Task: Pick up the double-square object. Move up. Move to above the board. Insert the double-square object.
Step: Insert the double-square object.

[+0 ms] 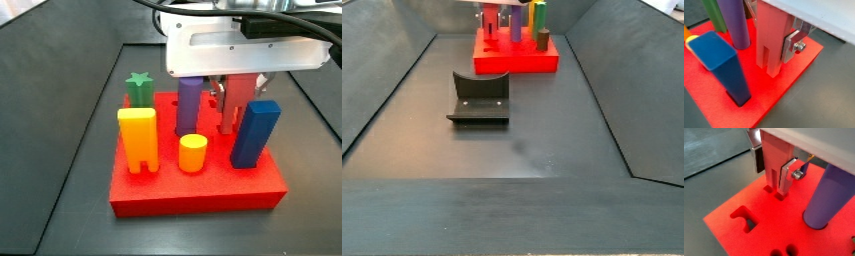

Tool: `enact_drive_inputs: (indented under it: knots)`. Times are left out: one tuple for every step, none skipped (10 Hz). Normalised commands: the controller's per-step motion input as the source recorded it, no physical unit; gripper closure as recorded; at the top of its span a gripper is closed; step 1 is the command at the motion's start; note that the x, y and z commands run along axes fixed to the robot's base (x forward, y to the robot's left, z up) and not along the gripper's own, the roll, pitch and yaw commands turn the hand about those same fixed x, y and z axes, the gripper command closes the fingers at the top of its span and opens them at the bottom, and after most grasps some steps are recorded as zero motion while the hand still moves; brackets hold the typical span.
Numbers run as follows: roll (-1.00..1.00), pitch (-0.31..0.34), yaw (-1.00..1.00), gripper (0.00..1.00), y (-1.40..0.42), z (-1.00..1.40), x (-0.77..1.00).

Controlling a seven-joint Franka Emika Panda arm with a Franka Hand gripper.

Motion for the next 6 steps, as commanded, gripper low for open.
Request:
enact_drive_inputs:
  knots:
    - [0.00,0.013,0.00,1.00,0.00,0.00,0.03]
    - [0.00,0.003,0.00,1.00,0.01,0.00,0.00]
    - [0.28,0.000,0.17,1.00,0.15,-0.42,-0.37]
    - [0.36,0.000,0.20,1.00,0.16,-0.51,-0.40]
    - [0.18,0.004,0.10,1.00,0.11,-0.23,-0.19]
    - [0.00,0.000,0.00,1.00,0.00,-0.06,0.00]
